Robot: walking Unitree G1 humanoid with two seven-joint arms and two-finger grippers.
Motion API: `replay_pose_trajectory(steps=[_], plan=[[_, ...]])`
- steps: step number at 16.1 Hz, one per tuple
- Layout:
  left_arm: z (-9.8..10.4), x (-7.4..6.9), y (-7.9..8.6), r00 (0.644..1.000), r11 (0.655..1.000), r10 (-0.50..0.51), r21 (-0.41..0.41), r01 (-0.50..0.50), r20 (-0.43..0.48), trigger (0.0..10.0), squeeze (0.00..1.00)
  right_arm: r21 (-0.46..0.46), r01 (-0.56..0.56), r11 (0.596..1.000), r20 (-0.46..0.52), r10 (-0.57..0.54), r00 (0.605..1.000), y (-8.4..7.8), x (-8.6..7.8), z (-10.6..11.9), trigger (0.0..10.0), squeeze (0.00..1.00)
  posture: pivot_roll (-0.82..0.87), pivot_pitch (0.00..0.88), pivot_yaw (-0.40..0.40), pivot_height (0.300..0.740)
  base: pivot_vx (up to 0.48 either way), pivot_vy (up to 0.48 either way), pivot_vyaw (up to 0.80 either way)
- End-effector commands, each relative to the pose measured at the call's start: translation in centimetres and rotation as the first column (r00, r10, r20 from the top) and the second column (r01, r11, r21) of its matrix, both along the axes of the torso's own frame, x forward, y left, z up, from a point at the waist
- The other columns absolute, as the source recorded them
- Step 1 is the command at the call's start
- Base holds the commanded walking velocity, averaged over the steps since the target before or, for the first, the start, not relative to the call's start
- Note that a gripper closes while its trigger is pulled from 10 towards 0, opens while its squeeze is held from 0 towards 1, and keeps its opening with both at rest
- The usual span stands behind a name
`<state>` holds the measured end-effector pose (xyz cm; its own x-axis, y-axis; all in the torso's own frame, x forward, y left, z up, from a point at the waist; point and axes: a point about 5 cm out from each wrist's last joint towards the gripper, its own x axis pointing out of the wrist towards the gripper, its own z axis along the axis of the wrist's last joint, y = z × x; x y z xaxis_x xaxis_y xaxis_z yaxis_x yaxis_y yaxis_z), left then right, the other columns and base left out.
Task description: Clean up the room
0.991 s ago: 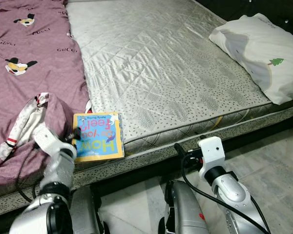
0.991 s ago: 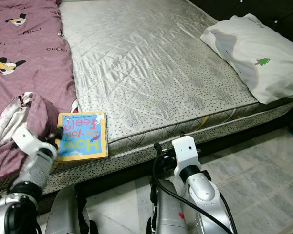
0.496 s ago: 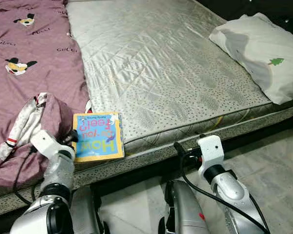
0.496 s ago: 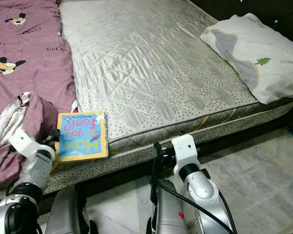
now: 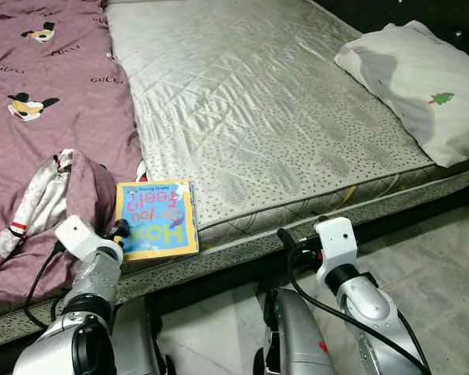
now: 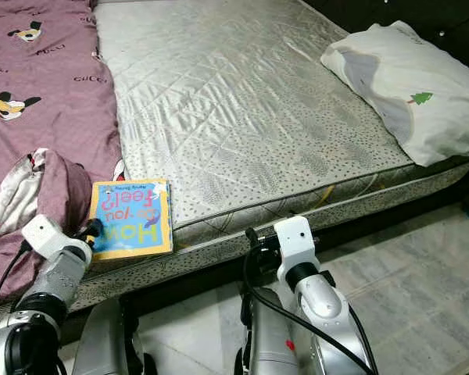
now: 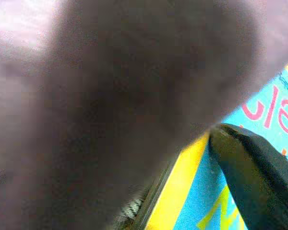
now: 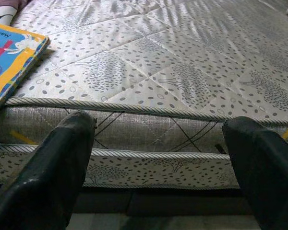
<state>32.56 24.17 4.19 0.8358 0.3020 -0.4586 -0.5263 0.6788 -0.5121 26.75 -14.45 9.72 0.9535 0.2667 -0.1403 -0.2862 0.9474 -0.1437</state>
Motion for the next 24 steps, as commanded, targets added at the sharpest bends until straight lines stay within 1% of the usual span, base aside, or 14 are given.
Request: replay_pose_trajectory(steps=[1, 2, 3, 6, 7, 14, 17, 18, 19, 20, 21, 22, 23, 24], plan=[[-1.3, -0.8, -0.2, 0.997, 0.998, 0.027, -0.062, -0.031, -0.07, 0.0, 0.0, -0.009, 0.011, 1.0, 0.018, -0.011, 1.0, -0.4, 0.1, 0.3, 10.0, 0.0, -0.14, 0.124, -0.054, 0.542, 0.0, 0.0, 0.0], [-1.3, -0.9, -0.2, 0.997, 0.997, 0.033, -0.067, -0.038, -0.071, 0.0, 0.0, -0.01, 0.011, 1.0, 0.019, -0.011, 1.0, -0.4, 0.1, 0.3, 10.0, 0.0, -0.14, 0.124, -0.054, 0.542, 0.0, 0.0, 0.0], [-1.4, -0.9, -0.1, 0.997, 0.995, 0.037, -0.092, -0.043, -0.064, 0.0, 0.0, -0.012, 0.012, 1.0, 0.021, -0.012, 1.0, -0.4, 0.1, 0.3, 10.0, 0.0, -0.14, 0.124, -0.054, 0.542, 0.0, 0.0, 0.0], [-0.9, -0.6, 0.1, 0.998, 0.983, 0.068, -0.172, -0.069, -0.011, 0.0, 0.0, -0.014, 0.016, 1.0, 0.024, -0.015, 1.0, -0.5, 0.1, 0.4, 10.0, 0.0, -0.14, 0.124, -0.054, 0.542, 0.0, 0.0, 0.0], [-0.5, -0.4, 0.4, 0.995, 0.973, 0.102, -0.211, -0.096, 0.019, 0.0, 0.0, -0.016, 0.016, 1.0, 0.024, -0.016, 1.0, -0.5, 0.1, 0.4, 10.0, 0.0, -0.14, 0.124, -0.054, 0.542, 0.0, 0.0, 0.0], [0.3, 0.0, 1.3, 0.981, 0.947, 0.185, -0.278, -0.161, 0.063, 0.0, 0.0, -0.024, 0.015, 1.0, 0.029, -0.015, 0.999, -0.6, 0.2, 0.4, 10.0, 0.0, -0.15, 0.124, -0.057, 0.542, 0.0, 0.0, 0.0], [0.9, 0.3, 1.7, 0.975, 0.942, 0.205, -0.288, -0.173, 0.085, 0.0, 0.0, -0.025, 0.016, 1.0, 0.032, -0.015, 0.999, -0.7, 0.2, 0.5, 10.0, 0.0, -0.15, 0.122, -0.059, 0.542, 0.0, 0.0, 0.0], [1.1, 0.5, 1.6, 0.977, 0.947, 0.193, -0.279, -0.161, 0.089, 1.2, 0.0, -0.025, 0.015, 1.0, 0.033, -0.014, 0.999, -0.7, 0.2, 0.4, 10.0, 0.0, -0.15, 0.121, -0.058, 0.542, 0.0, 0.0, 0.0], [1.3, 0.6, 1.6, 0.978, 0.951, 0.187, -0.267, -0.157, 0.09, 6.6, 0.0, -0.026, 0.015, 1.0, 0.033, -0.014, 0.999, -0.7, 0.2, 0.4, 10.0, 0.0, -0.15, 0.121, -0.058, 0.542, 0.0, 0.0, 0.0], [1.3, 0.6, 1.7, 0.977, 0.955, 0.193, -0.247, -0.167, 0.085, 10.0, 0.0, -0.027, 0.015, 1.0, 0.032, -0.014, 0.999, -0.8, 0.2, 0.4, 10.0, 0.0, -0.15, 0.121, -0.058, 0.542, 0.0, 0.0, 0.0], [1.3, 0.6, 1.8, 0.977, 0.957, 0.198, -0.232, -0.175, 0.083, 10.0, 0.0, -0.027, 0.016, 1.0, 0.032, -0.015, 0.999, -0.8, 0.2, 0.4, 10.0, 0.0, -0.15, 0.121, -0.058, 0.542, 0.0, 0.0, 0.0], [1.2, 0.3, 2.0, 0.971, 0.951, 0.224, -0.238, -0.199, 0.086, 10.0, 0.47, -0.028, 0.017, 0.999, 0.031, -0.016, 0.999, -0.9, 0.2, 0.4, 10.0, 0.0, -0.15, 0.117, -0.057, 0.542, 0.0, 0.0, 0.0], [0.9, 0.0, 2.2, 0.967, 0.948, 0.244, -0.229, -0.222, 0.07, 10.0, 1.0, -0.028, 0.016, 0.999, 0.031, -0.015, 0.999, -0.8, 0.3, 0.4, 10.0, 0.0, -0.14, 0.116, -0.056, 0.542, 0.0, 0.0, 0.0], [0.6, -0.5, 2.7, 0.959, 0.944, 0.278, -0.201, -0.262, 0.054, 10.0, 1.0, -0.025, 0.011, 1.0, 0.032, -0.01, 0.999, -0.6, 0.3, 0.4, 10.0, 0.0, -0.14, 0.114, -0.056, 0.542, 0.0, 0.0, 0.0]])
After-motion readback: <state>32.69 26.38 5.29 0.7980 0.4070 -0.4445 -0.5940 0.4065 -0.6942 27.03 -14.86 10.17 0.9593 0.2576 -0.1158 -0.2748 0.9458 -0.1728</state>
